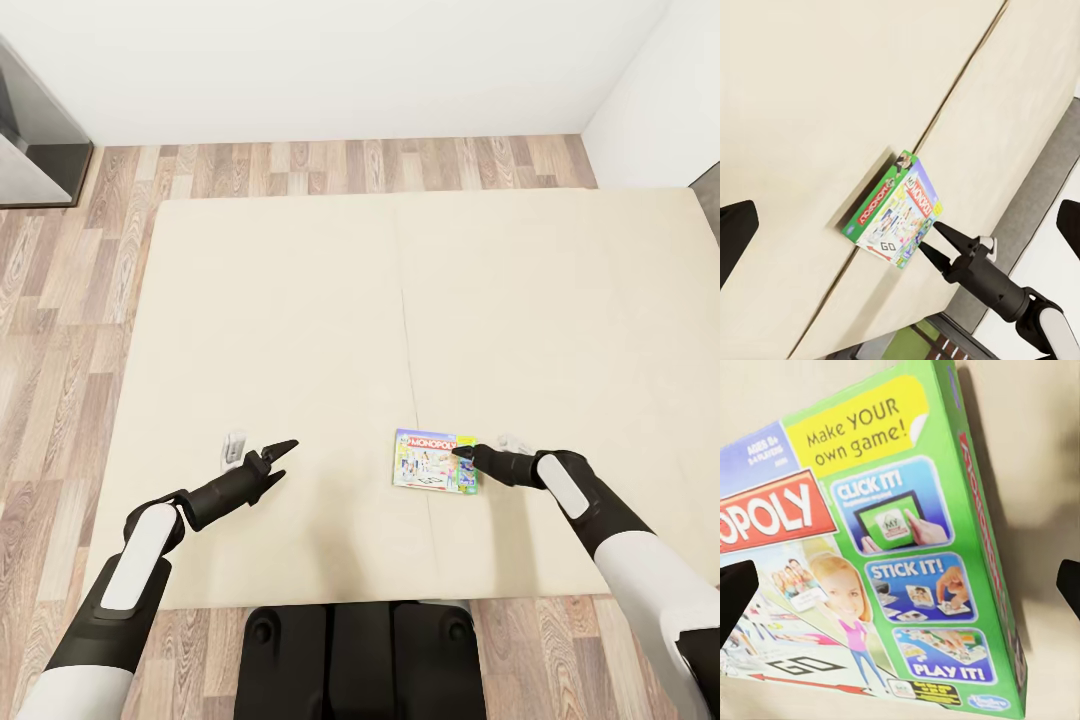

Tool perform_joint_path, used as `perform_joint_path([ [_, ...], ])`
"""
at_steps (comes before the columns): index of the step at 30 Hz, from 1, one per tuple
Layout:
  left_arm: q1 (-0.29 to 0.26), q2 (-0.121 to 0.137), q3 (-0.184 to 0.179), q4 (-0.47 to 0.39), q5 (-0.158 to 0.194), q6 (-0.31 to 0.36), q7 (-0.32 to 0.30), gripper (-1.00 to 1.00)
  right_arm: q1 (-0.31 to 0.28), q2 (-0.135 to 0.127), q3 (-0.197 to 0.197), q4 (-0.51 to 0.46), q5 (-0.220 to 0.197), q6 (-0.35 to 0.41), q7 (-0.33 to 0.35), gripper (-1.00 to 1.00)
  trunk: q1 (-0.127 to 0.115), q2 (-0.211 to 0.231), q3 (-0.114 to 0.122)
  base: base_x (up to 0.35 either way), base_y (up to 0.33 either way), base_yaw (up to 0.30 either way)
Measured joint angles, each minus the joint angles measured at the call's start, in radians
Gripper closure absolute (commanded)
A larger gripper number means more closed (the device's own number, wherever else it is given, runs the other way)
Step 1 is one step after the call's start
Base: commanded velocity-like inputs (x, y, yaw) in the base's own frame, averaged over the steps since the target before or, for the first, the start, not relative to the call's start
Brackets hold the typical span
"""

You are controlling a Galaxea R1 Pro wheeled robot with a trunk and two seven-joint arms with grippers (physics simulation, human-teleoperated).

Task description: Put all the toys in the child's room - the three board games (two on the bed and one on the table), the two jigsaw puzzles on the table, and the tennis ball on the table - inside the toy box on the table in the child's room.

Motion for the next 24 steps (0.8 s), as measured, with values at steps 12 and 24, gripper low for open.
perform_joint_path([
  [12,0.000,-0.001,0.000,0.000,-0.001,0.000,0.000,-1.00,0.000,0.004,-0.001,-0.009,-0.001,-0.001,0.001,-1.00,0.000,0.000,0.000,0.000,0.000,0.021],
  [24,0.000,-0.001,0.000,0.000,-0.001,0.000,0.000,-1.00,0.002,0.004,0.003,-0.029,-0.001,0.000,0.002,-1.00,0.000,0.000,0.000,0.000,0.000,0.032],
])
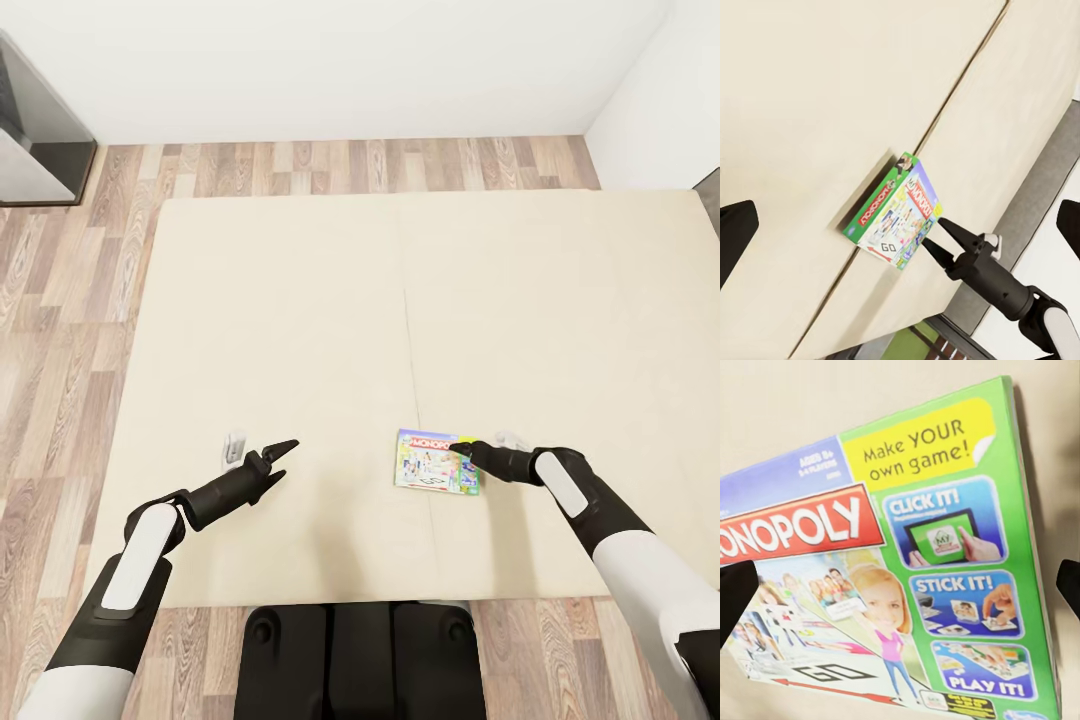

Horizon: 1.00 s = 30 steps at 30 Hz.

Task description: Put all the toys in the child's room - the three board games (two on the bed and one on the table), the two jigsaw puzzles on the table, and the tennis ball on the table - inside the toy box on the table in the child's room.

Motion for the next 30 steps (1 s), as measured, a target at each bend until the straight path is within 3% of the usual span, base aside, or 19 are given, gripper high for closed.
perform_joint_path([
  [30,0.000,0.001,0.000,0.000,0.000,0.000,0.000,-1.00,0.001,0.001,0.008,-0.007,0.000,0.000,-0.002,-1.00,0.000,0.000,0.000,0.000,0.000,0.005],
])
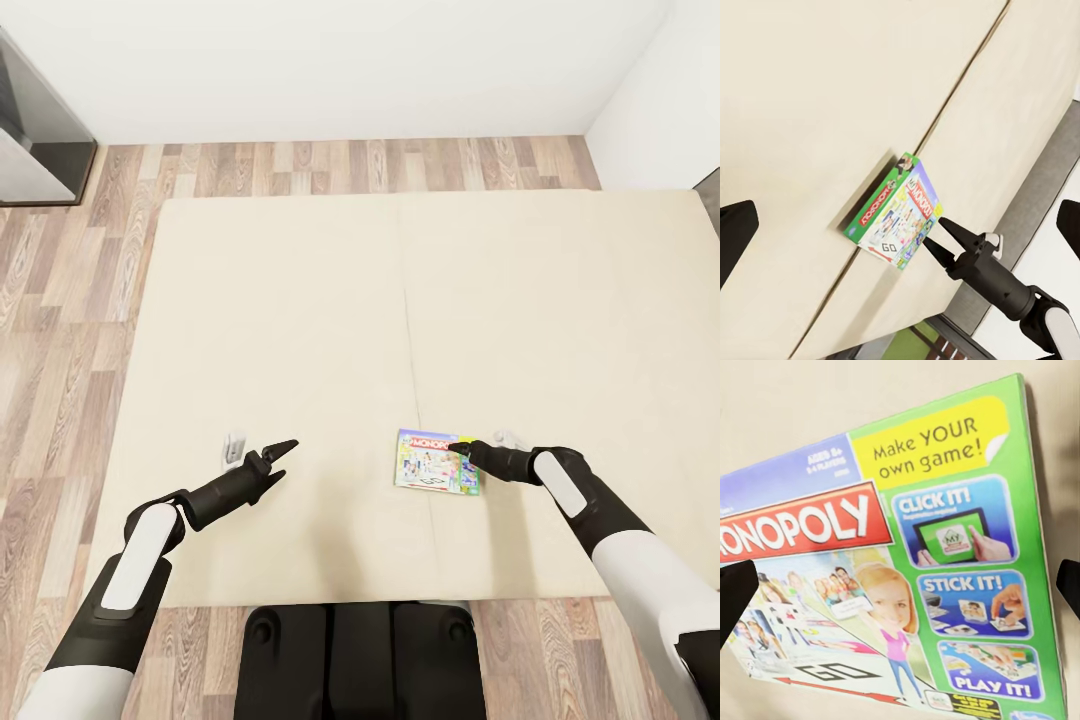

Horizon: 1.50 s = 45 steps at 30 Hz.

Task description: Put all the toys in the child's room - the three board games (two on the bed and one on the table), the two jigsaw puzzles on the table, and the tennis ball on the table - inside the toy box on the table in the child's room.

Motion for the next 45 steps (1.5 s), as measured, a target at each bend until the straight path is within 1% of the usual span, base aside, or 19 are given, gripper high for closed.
perform_joint_path([
  [15,0.000,0.000,0.000,0.000,0.001,0.000,0.000,-1.00,0.000,0.000,0.000,0.000,0.001,0.001,0.000,-1.00,0.000,0.000,0.000,0.000,0.000,0.093],
  [45,0.000,0.000,0.000,0.000,0.002,0.000,0.000,-1.00,0.000,0.000,0.000,0.000,0.000,0.001,-0.002,-1.00,0.000,0.000,0.000,0.000,0.001,0.007],
])
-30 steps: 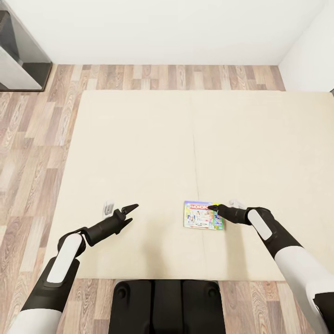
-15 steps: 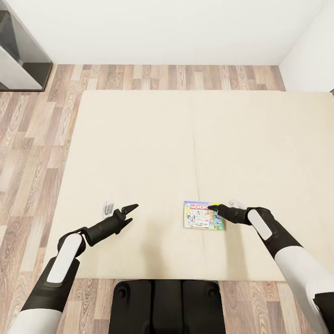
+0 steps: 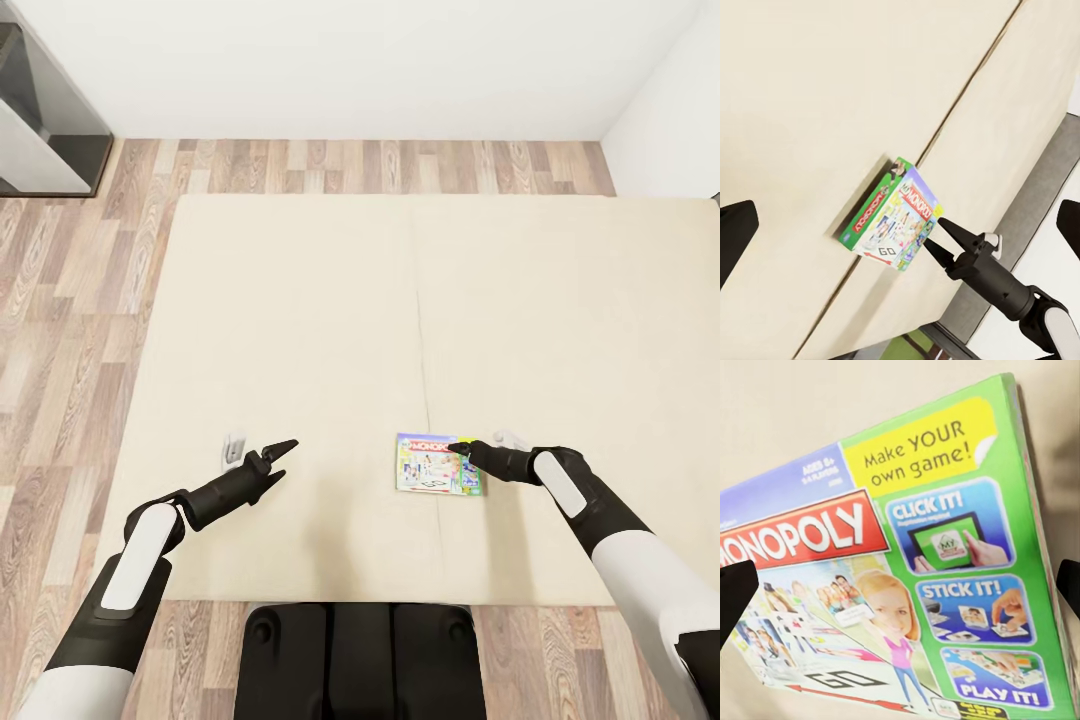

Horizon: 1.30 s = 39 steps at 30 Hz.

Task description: Put all the toys in the child's room - the three board games (two on the bed and one on the table), the two jigsaw puzzles on the table, and the tennis ball on the table - inside the toy box on the table in the child's room.

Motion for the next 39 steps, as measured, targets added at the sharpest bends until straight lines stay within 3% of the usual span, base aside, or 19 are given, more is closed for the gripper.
perform_joint_path([
  [26,0.001,0.000,0.001,-0.003,0.000,0.000,0.000,-1.00,0.000,0.000,0.000,0.000,0.002,0.000,0.000,-1.00,0.000,0.000,0.000,0.000,0.210,0.000],
  [36,0.001,0.000,0.001,-0.004,0.000,0.000,0.000,-1.00,0.000,-0.001,-0.007,0.001,0.000,-0.001,0.001,-1.00,0.000,0.000,0.000,0.000,0.071,0.000],
  [39,-0.015,0.010,-0.011,-0.021,0.016,0.014,-0.010,-1.00,-0.017,-0.002,-0.015,-0.016,0.008,-0.006,0.016,-1.00,0.000,0.000,0.000,0.000,0.000,0.000],
])
